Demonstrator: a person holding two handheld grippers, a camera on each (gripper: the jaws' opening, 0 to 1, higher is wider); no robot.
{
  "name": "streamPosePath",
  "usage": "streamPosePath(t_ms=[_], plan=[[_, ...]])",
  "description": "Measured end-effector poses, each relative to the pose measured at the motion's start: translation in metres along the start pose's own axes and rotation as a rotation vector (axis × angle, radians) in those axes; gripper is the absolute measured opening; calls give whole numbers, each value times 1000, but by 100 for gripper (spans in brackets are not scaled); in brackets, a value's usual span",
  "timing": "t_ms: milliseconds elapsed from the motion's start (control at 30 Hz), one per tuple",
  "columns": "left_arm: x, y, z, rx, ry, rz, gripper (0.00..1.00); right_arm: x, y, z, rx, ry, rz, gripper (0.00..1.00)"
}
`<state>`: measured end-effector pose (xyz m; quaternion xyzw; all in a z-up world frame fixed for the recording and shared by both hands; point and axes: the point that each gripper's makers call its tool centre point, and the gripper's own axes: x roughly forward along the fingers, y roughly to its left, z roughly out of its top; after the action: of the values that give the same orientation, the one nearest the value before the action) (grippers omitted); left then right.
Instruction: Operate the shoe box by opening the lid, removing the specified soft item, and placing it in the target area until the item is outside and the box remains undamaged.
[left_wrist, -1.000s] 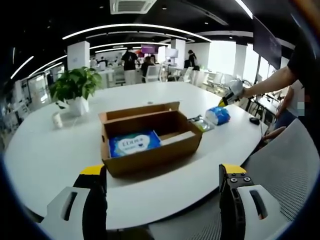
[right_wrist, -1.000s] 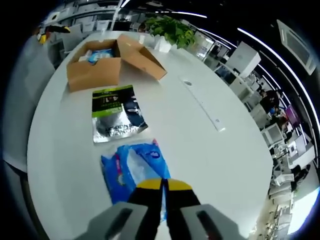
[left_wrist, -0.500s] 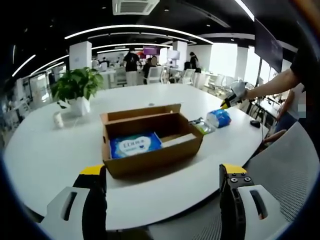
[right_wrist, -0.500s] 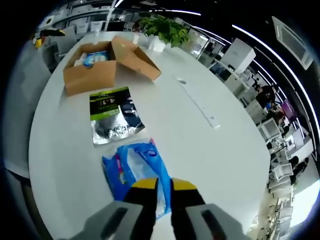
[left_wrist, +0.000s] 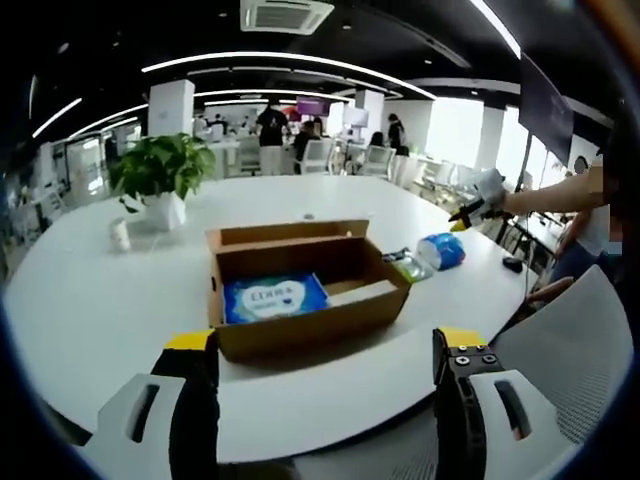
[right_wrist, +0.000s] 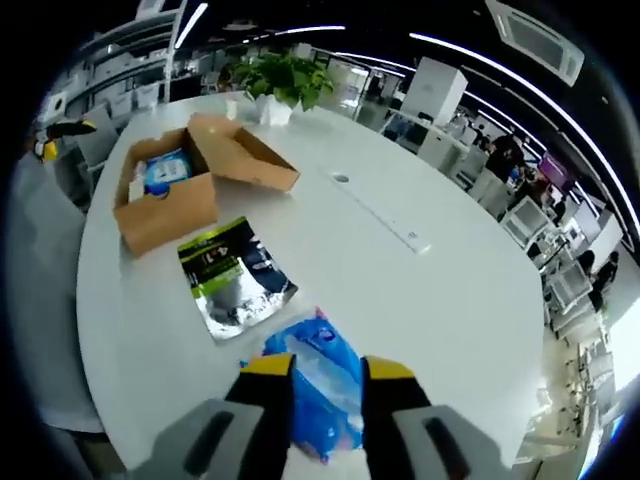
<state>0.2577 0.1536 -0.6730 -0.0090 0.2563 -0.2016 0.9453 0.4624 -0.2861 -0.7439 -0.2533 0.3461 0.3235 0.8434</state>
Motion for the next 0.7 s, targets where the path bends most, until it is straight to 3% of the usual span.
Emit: streamPosePath(t_ms=[300, 467, 700], plan=[[14, 5, 2, -4, 32, -38, 88, -9, 43, 25, 82, -34, 45, 31], [23, 16, 5, -47, 48, -56, 86, -9, 69, 42, 75, -53, 57, 31], [36, 31, 5, -37, 77, -56, 85, -5, 103, 67, 99, -97, 106, 31]])
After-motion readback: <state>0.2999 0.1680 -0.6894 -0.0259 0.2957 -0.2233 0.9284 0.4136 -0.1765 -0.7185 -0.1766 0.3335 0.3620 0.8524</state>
